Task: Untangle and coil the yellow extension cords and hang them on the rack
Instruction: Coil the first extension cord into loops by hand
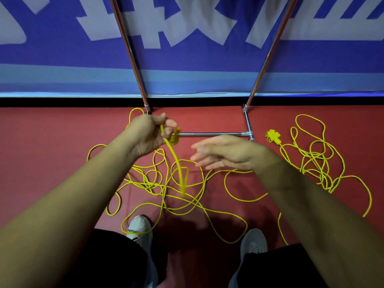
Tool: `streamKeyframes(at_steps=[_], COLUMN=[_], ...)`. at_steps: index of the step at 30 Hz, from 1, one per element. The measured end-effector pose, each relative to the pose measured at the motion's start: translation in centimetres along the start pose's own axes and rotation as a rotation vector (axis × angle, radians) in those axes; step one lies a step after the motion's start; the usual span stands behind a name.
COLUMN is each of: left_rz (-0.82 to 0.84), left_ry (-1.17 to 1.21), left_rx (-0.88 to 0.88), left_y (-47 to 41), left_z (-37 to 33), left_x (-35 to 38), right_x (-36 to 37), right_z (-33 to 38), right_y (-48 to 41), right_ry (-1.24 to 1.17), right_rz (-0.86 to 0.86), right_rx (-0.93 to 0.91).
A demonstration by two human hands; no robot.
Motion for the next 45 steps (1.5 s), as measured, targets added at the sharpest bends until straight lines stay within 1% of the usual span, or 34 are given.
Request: streamKeyframes(at_steps=[3, 5, 7, 10, 12, 14, 17, 18, 19, 21, 25, 28, 31, 34, 36, 38, 42, 45], left_rz=[0.247, 0.401, 0.501, 0.552, 0.585, 0.544, 0.293, 0.235, 0.217, 0.239, 0.292, 0.344, 0.376, 0.345, 0.284, 0.252, 0.197, 0.168], left_ry=[-0.057, -0.09, -0.123, -0.251, -0.345, -0.384, -0.322, -0.347, -0.395, -0.501, -0.66, -0.747, -0.943, -1.123, -1.198, -1.209, -1.241, -1.221], left_rx=[0.024, 0.004, -0.032, -0.064, -0.037, 0.036, 0.22, 0.308, 0.396, 0.528, 0.666, 0.768, 0.928, 1.053, 1.118, 1.149, 1.173, 1.159], left_y=[0.8, 1.4, 1.7, 1.8, 1.5, 1.1, 0.3, 0.1, 0.1, 0.1, 0.6, 1.0, 1.2, 1.3, 1.4, 1.7, 2.1, 2.1], left_z=[0.3, 0.5, 0.8, 1.5, 2.1, 2.2, 1.4, 1.0, 0.6, 0.2, 0.2, 0.2, 0.0, -0.2, -0.2, -0.3, -0.3, -0.4], left_x=[0.8, 1.1, 1.3, 1.2, 0.9, 0.8, 0.9, 0.8, 0.7, 0.6, 0.8, 0.8, 0.7, 0.6, 0.6, 0.8, 1.2, 1.2], right_x=[-0.5, -0.7, -0.6, -0.4, -0.3, -0.2, 0.4, 0.7, 1.0, 1.6, 1.6, 1.4, 1.4, 1.8, 1.9, 2.0, 2.5, 2.7], right_z=[0.8, 1.4, 1.8, 2.2, 2.4, 2.6, 2.8, 2.8, 2.8, 2.7, 2.7, 2.7, 2.9, 3.2, 3.3, 3.3, 3.5, 3.4], right_y=[-0.3, -0.4, -0.3, -0.4, -0.3, 0.0, 0.5, 0.6, 0.7, 0.8, 1.0, 1.1, 1.3, 1.6, 1.5, 1.3, 1.1, 1.1], right_ry=[-0.454, -0.693, -0.86, -0.962, -0.907, -0.783, -0.606, -0.558, -0.516, -0.442, -0.336, -0.318, -0.347, -0.347, -0.34, -0.333, -0.289, -0.313], right_rz=[-0.002, 0.022, 0.052, -0.041, -0.115, -0.153, -0.161, -0.166, -0.173, -0.193, -0.259, -0.292, -0.292, -0.296, -0.301, -0.308, -0.351, -0.353], right_rx=[0.086, 0.062, -0.013, -0.092, -0.133, -0.174, -0.239, -0.262, -0.28, -0.296, -0.298, -0.316, -0.373, -0.437, -0.445, -0.435, -0.444, -0.456])
Point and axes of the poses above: each hand's wrist, its own y-axis away from the middle knuckle, its own x-axis out of the palm, z = x × y, the point moved 1 cm from there along -y, towards the middle knuckle, and after that the axes turned 14 degrees about x, right-handed, at the moved point
